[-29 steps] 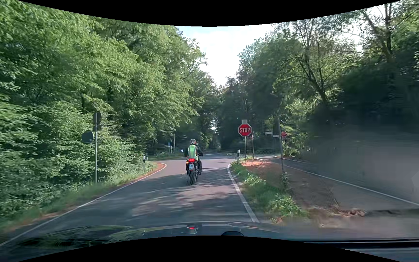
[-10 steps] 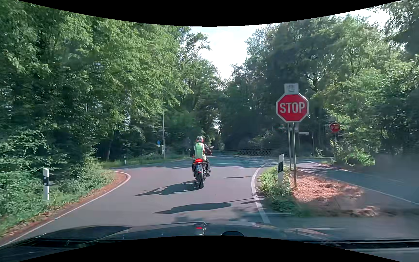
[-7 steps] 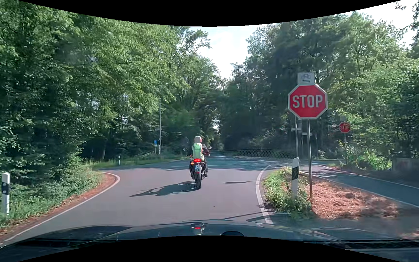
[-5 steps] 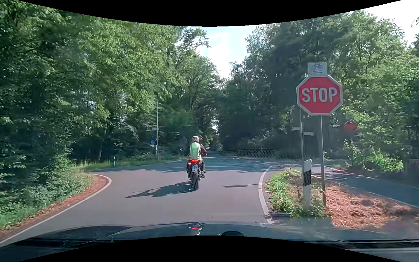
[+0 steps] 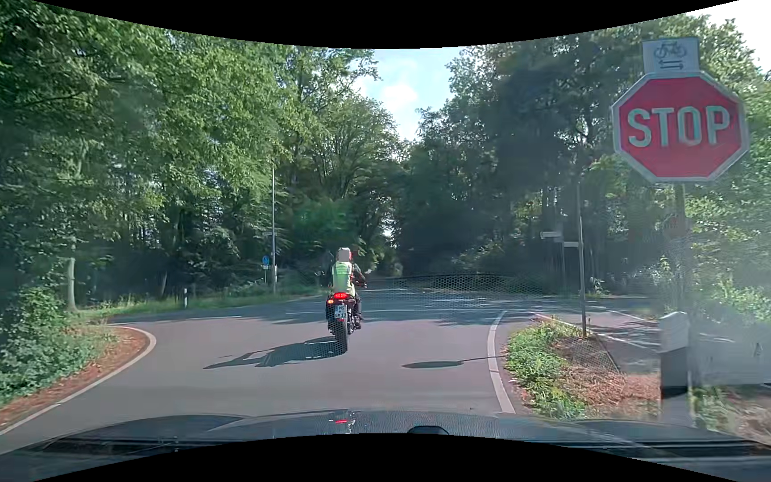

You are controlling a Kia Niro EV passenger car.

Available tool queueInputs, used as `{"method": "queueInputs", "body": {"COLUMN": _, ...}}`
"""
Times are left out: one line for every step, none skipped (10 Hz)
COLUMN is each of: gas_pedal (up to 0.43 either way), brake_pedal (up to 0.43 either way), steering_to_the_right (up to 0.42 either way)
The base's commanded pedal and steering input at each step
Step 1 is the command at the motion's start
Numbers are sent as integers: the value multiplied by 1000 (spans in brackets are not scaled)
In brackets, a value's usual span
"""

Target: Follow the waypoints while adhering to traffic rules and regulations

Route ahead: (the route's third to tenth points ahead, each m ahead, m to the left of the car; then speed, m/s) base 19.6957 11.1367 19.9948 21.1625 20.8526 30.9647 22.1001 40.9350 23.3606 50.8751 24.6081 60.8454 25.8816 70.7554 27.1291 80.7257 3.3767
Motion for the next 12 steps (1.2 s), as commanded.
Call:
{"method": "queueInputs", "body": {"gas_pedal": 20, "brake_pedal": 0, "steering_to_the_right": 64}}
{"method": "queueInputs", "body": {"gas_pedal": 20, "brake_pedal": 0, "steering_to_the_right": 68}}
{"method": "queueInputs", "body": {"gas_pedal": 20, "brake_pedal": 0, "steering_to_the_right": 75}}
{"method": "queueInputs", "body": {"gas_pedal": 20, "brake_pedal": 0, "steering_to_the_right": 82}}
{"method": "queueInputs", "body": {"gas_pedal": 20, "brake_pedal": 0, "steering_to_the_right": 91}}
{"method": "queueInputs", "body": {"gas_pedal": 20, "brake_pedal": 0, "steering_to_the_right": 94}}
{"method": "queueInputs", "body": {"gas_pedal": 8, "brake_pedal": 0, "steering_to_the_right": 95}}
{"method": "queueInputs", "body": {"gas_pedal": 0, "brake_pedal": 0, "steering_to_the_right": 95}}
{"method": "queueInputs", "body": {"gas_pedal": 0, "brake_pedal": 0, "steering_to_the_right": 95}}
{"method": "queueInputs", "body": {"gas_pedal": 0, "brake_pedal": 0, "steering_to_the_right": 96}}
{"method": "queueInputs", "body": {"gas_pedal": 0, "brake_pedal": 0, "steering_to_the_right": 97}}
{"method": "queueInputs", "body": {"gas_pedal": 0, "brake_pedal": 0, "steering_to_the_right": 99}}
